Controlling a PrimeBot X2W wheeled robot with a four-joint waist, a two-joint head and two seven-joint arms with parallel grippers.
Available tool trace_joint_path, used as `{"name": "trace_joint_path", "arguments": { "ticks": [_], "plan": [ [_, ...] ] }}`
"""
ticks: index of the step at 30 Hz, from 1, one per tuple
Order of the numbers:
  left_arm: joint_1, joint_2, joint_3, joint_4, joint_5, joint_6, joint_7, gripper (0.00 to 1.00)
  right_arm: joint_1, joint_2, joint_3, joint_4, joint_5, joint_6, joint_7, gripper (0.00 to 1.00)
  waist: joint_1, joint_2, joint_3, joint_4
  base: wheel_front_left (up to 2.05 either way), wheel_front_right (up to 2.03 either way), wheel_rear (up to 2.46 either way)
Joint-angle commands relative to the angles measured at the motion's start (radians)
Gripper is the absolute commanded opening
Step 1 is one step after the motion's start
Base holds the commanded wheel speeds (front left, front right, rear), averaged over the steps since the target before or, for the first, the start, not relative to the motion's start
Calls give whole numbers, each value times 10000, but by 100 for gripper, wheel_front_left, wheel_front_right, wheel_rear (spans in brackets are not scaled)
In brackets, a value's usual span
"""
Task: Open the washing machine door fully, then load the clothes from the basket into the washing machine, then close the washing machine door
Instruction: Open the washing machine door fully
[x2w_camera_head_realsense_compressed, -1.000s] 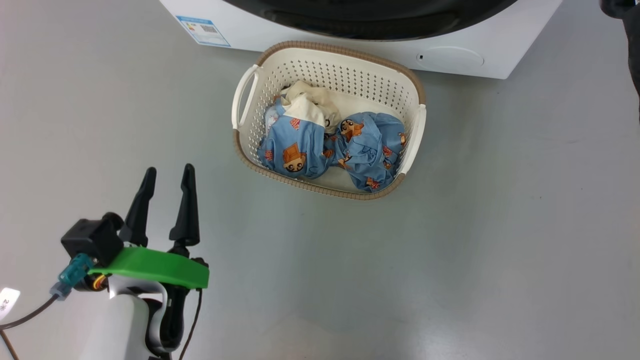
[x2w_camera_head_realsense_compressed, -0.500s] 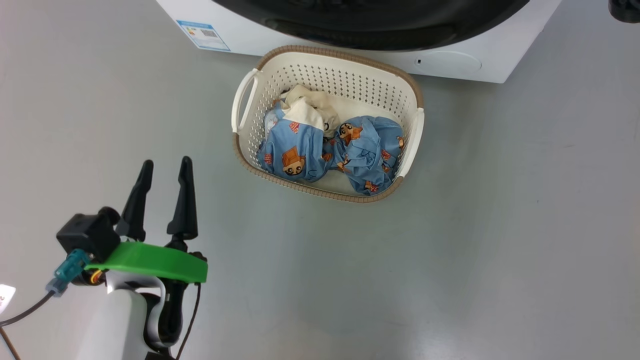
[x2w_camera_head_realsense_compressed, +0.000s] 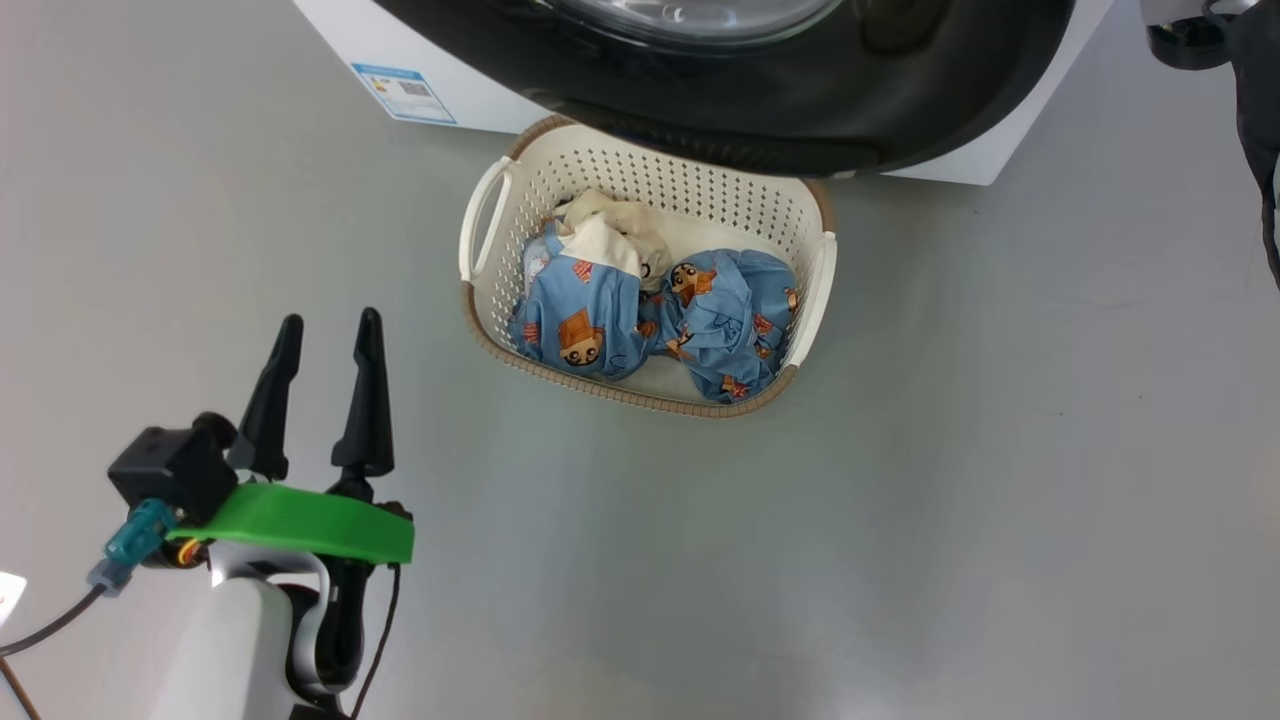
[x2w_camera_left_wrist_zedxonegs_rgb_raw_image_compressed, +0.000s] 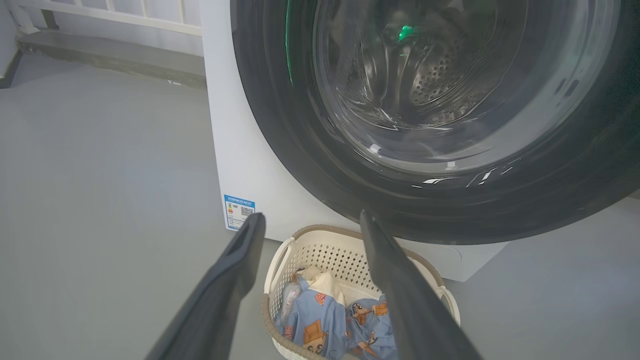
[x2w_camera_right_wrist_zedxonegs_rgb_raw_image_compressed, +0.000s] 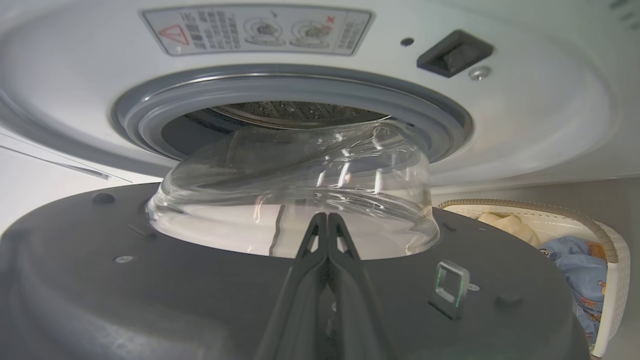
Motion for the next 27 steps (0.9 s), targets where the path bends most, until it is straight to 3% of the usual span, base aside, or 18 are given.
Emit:
{"name": "trace_joint_path", "arguments": {
  "ticks": [1,19,27],
  "plan": [
    [180,242,384,-300,182,-15,-61,100,-397,420,-73,-158,-110,102,390,0,0,0,-36,-31,0,0,0],
    [483,348,612,-448,425,-15,-61,100,366,827,-101,-332,-15,102,2700,0,0,0,-737,-541,0,0,0],
    [641,425,723,-493,501,-15,-61,100,1386,1079,149,-1229,282,102,3727,0,0,0,-1066,-772,0,0,0]
  ]
}}
